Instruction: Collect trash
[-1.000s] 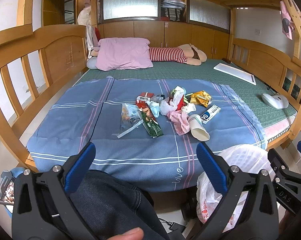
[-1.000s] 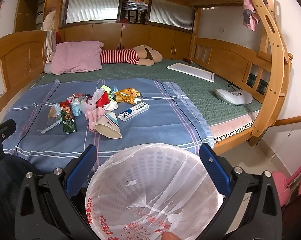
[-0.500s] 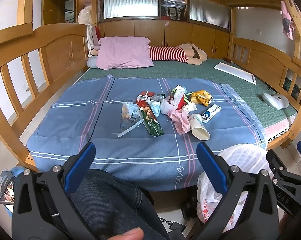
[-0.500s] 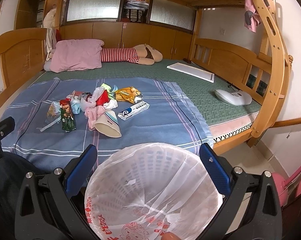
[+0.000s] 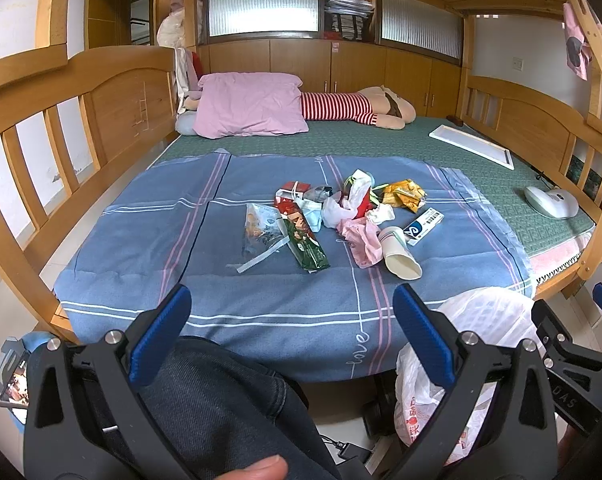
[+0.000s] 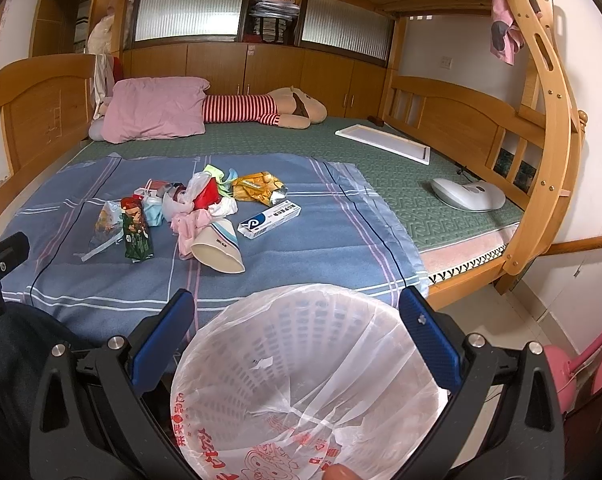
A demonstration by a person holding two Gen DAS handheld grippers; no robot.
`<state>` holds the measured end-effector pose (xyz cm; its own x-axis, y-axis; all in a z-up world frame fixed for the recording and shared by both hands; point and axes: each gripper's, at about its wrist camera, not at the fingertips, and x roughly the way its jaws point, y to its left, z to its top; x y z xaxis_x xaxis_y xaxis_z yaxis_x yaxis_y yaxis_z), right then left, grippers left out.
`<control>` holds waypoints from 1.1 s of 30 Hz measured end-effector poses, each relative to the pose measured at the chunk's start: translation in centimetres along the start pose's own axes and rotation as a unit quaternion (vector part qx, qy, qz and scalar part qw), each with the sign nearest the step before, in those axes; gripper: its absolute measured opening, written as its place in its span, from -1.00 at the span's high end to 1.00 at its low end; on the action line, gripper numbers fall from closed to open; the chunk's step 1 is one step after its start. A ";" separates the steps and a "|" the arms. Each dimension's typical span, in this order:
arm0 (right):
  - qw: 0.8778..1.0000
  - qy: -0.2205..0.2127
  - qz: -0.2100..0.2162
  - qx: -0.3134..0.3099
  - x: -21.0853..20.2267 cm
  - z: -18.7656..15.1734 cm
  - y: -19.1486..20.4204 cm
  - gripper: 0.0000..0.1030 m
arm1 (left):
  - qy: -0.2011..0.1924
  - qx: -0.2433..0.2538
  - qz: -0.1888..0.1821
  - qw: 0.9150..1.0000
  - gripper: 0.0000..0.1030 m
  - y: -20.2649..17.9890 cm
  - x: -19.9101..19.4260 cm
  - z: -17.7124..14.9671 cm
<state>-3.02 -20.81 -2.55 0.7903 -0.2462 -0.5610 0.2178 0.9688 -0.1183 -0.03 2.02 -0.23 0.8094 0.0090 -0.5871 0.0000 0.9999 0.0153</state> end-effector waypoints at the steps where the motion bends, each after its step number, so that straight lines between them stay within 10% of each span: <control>1: 1.000 0.000 0.001 0.000 0.0 0.0 0.0 -0.95 | 0.000 0.000 0.000 1.000 -0.94 0.0 0.0 0.0; 33: 1.000 -0.011 -0.008 0.010 0.1 -0.1 0.1 -0.95 | 0.006 0.007 0.015 1.000 -0.95 0.6 1.2 -0.4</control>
<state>-2.96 -20.78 -2.74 0.7988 -0.2630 -0.5411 0.2424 0.9639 -0.1105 0.71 2.66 -1.30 0.8026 0.0393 -0.5952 -0.0156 0.9989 0.0449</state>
